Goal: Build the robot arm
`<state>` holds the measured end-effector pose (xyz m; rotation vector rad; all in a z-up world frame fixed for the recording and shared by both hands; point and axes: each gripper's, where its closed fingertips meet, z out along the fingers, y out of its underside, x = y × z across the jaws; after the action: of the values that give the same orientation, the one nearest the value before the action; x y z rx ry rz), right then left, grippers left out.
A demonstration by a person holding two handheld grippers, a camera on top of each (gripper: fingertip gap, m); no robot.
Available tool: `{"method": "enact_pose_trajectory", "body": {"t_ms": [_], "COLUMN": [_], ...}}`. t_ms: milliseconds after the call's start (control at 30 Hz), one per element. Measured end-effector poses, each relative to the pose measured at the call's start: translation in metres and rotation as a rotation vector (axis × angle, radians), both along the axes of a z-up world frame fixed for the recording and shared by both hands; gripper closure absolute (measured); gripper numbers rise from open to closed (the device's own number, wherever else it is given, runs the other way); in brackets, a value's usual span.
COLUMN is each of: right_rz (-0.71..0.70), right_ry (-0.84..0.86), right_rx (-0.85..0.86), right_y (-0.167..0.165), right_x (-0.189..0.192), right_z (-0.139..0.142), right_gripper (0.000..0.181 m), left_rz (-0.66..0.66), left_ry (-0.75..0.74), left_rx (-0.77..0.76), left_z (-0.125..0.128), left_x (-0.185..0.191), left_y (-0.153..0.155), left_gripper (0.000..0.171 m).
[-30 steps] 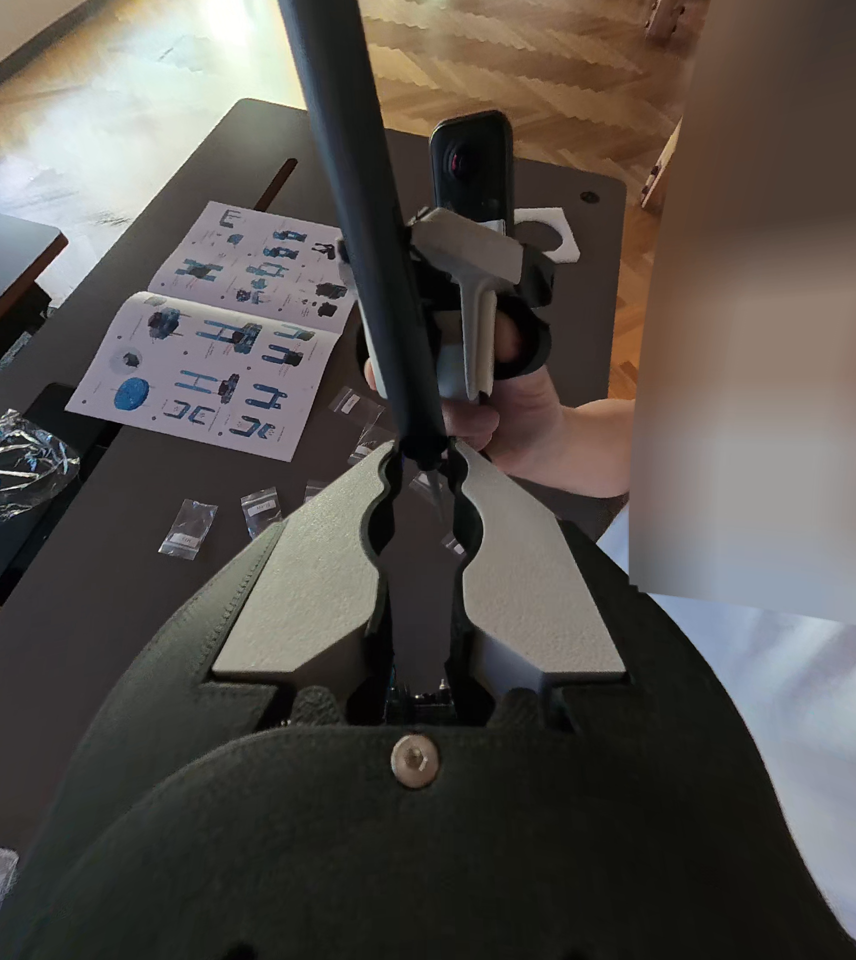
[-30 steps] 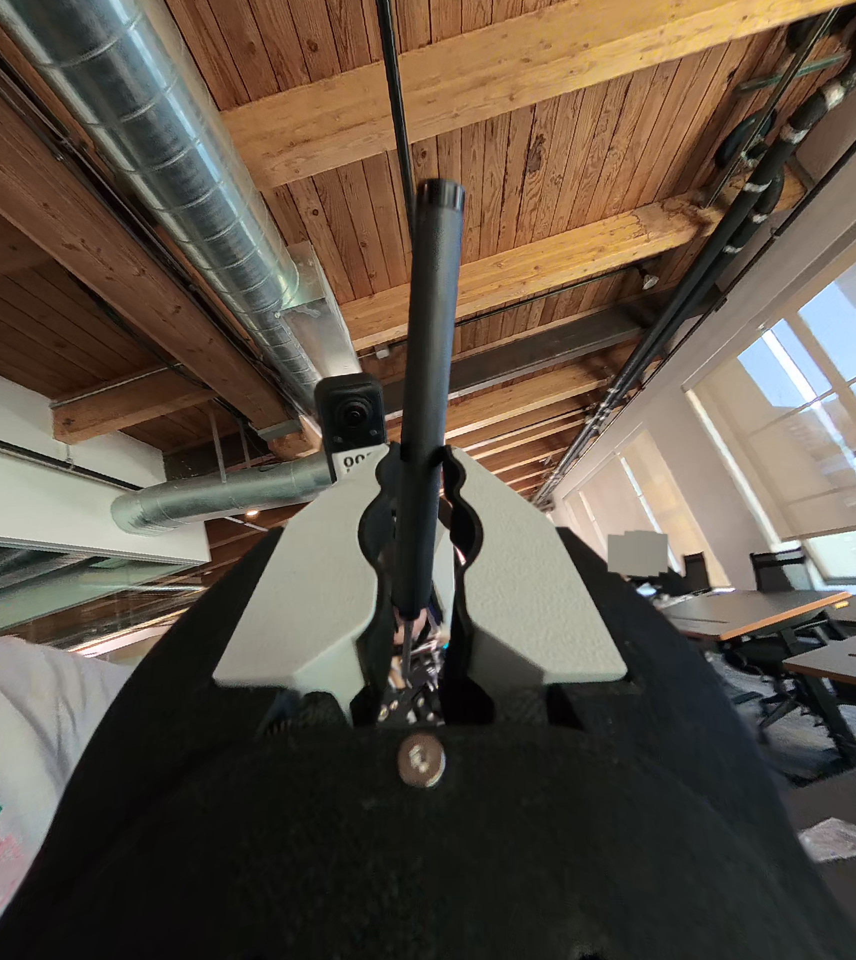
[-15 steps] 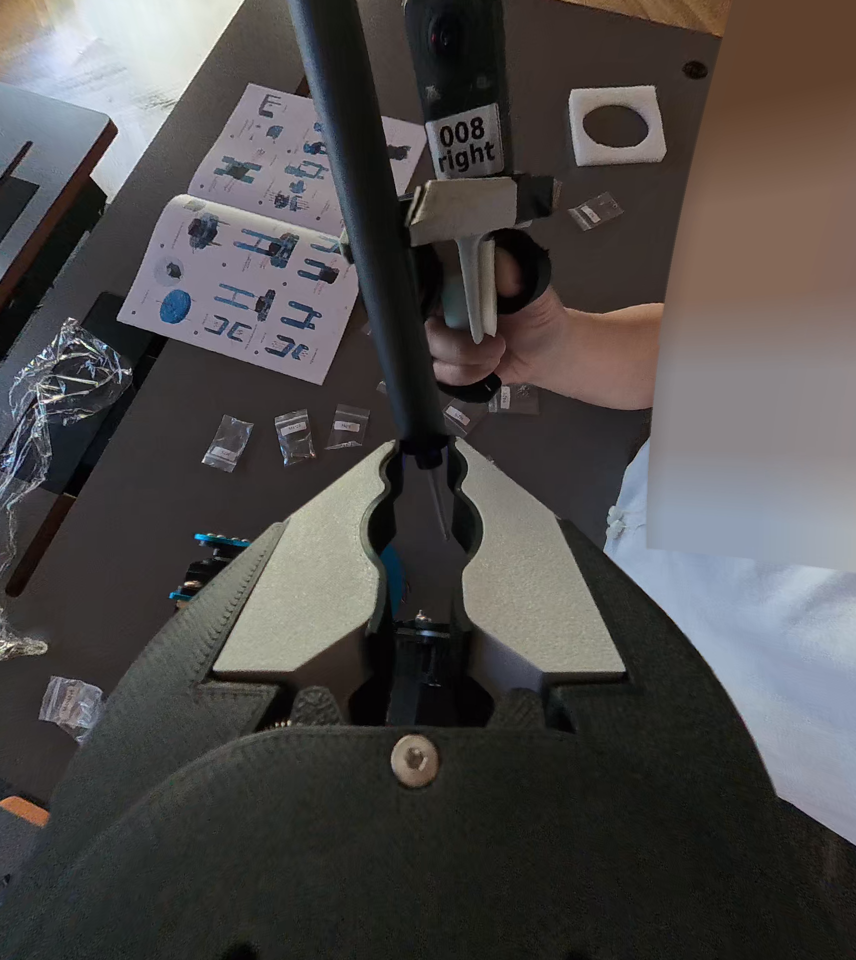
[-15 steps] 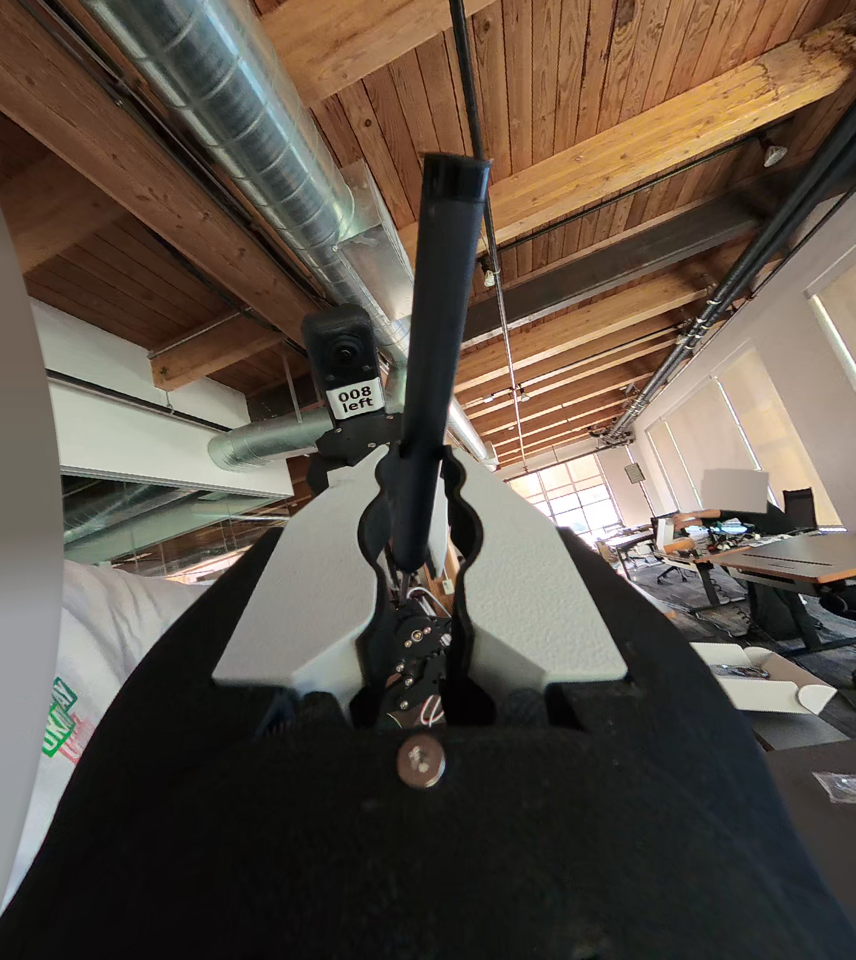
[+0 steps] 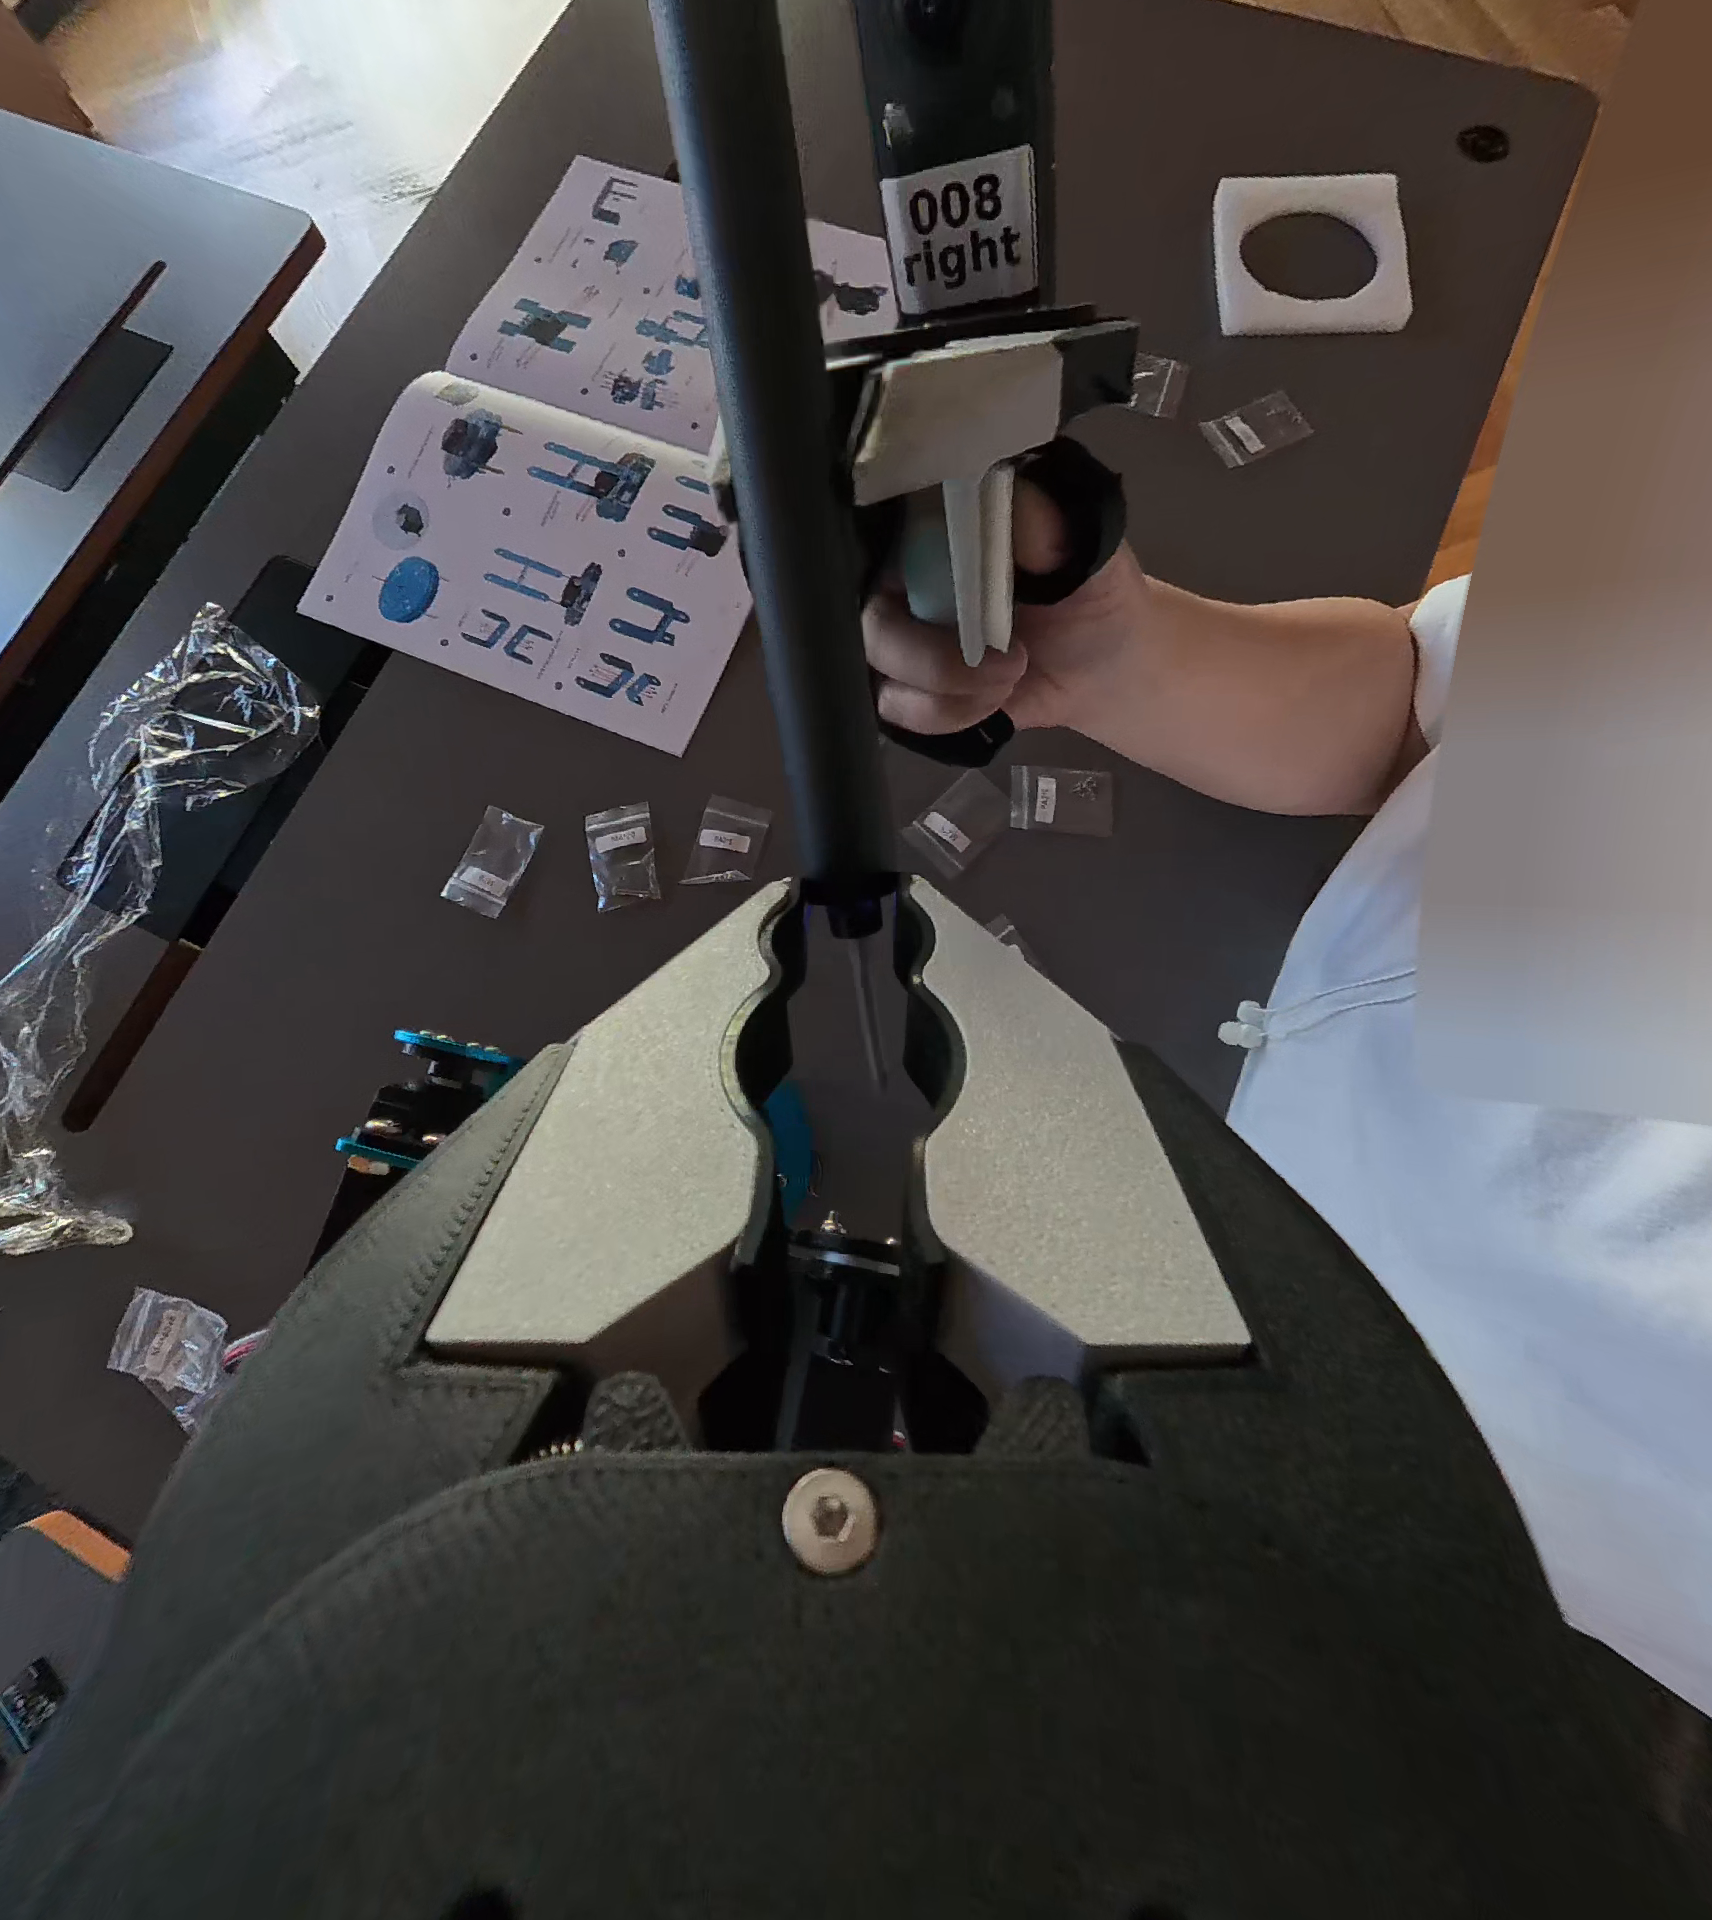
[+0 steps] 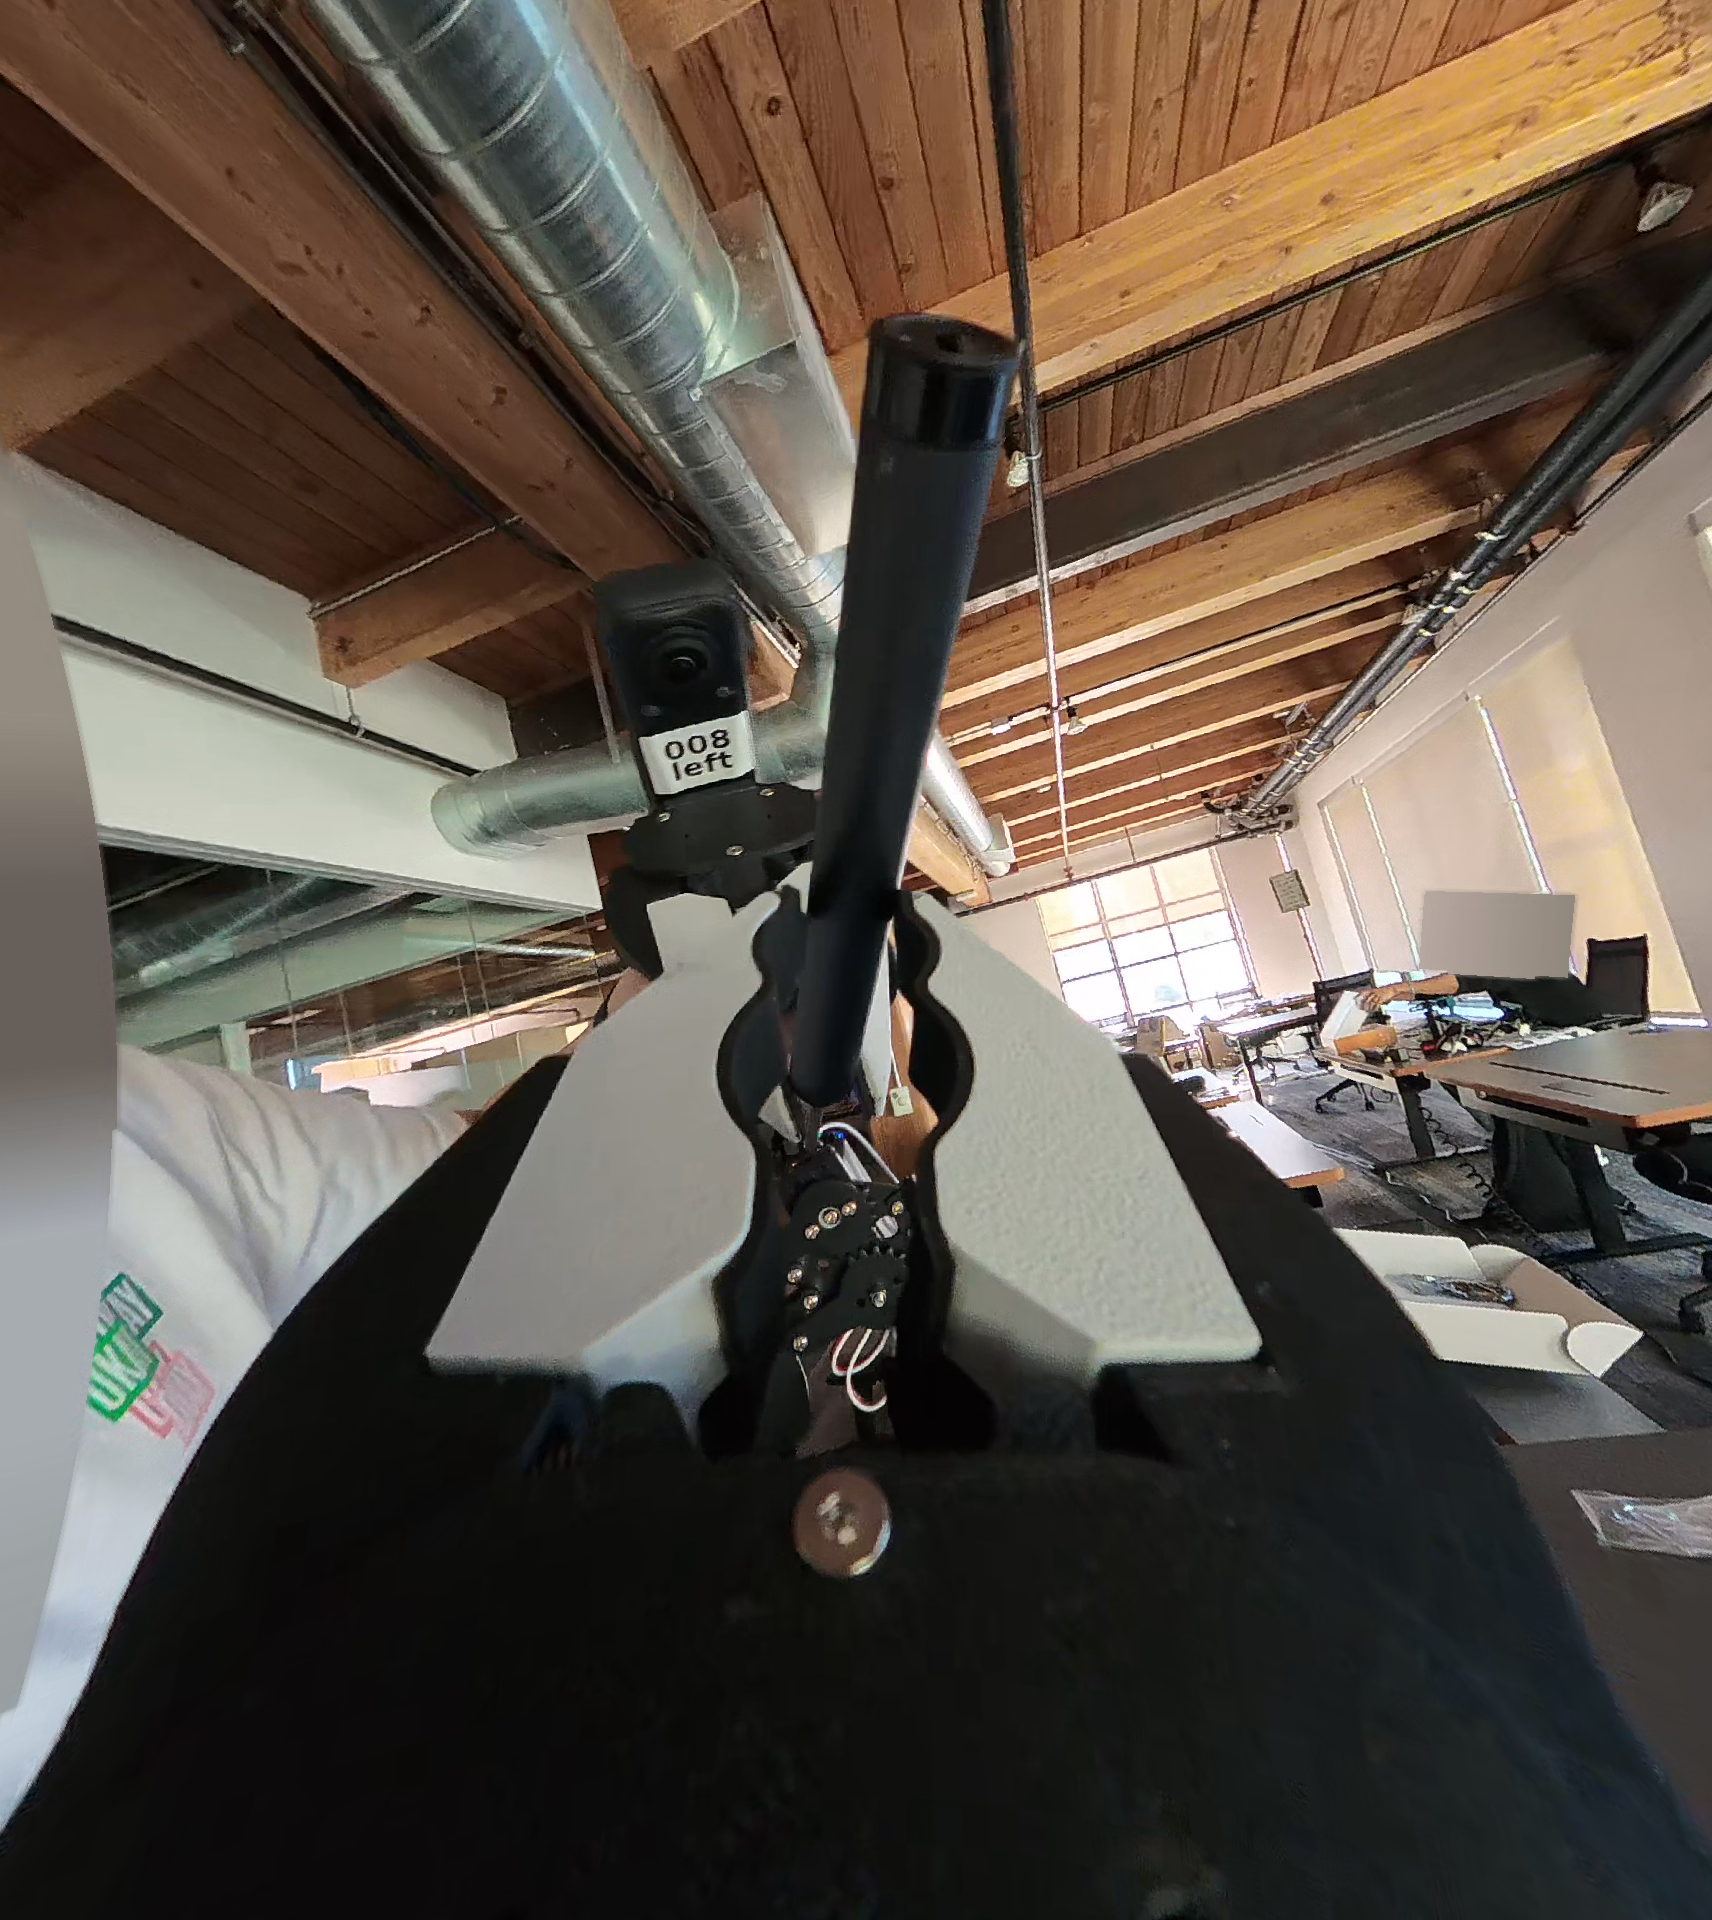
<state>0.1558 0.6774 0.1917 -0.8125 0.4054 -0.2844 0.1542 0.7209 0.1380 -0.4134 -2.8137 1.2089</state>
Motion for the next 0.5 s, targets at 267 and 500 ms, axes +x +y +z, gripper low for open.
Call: {"method": "enact_pose_trajectory", "body": {"t_ms": [267, 500], "right_rz": [0.002, 0.058], "right_ry": [0.024, 0.017], "right_rx": [0.030, 0.047], "right_y": [0.000, 0.000], "right_x": [-0.001, -0.006], "right_z": [0.004, 0.005], "right_gripper": [0.167, 0.167], "left_rz": [0.018, 0.014], "left_ry": [-0.063, -0.067], "left_rx": [-0.001, -0.008], "left_z": [-0.004, -0.001], "left_x": [0.000, -0.005], "left_y": [-0.004, -0.003], "left_gripper": [0.157, 0.156]}}
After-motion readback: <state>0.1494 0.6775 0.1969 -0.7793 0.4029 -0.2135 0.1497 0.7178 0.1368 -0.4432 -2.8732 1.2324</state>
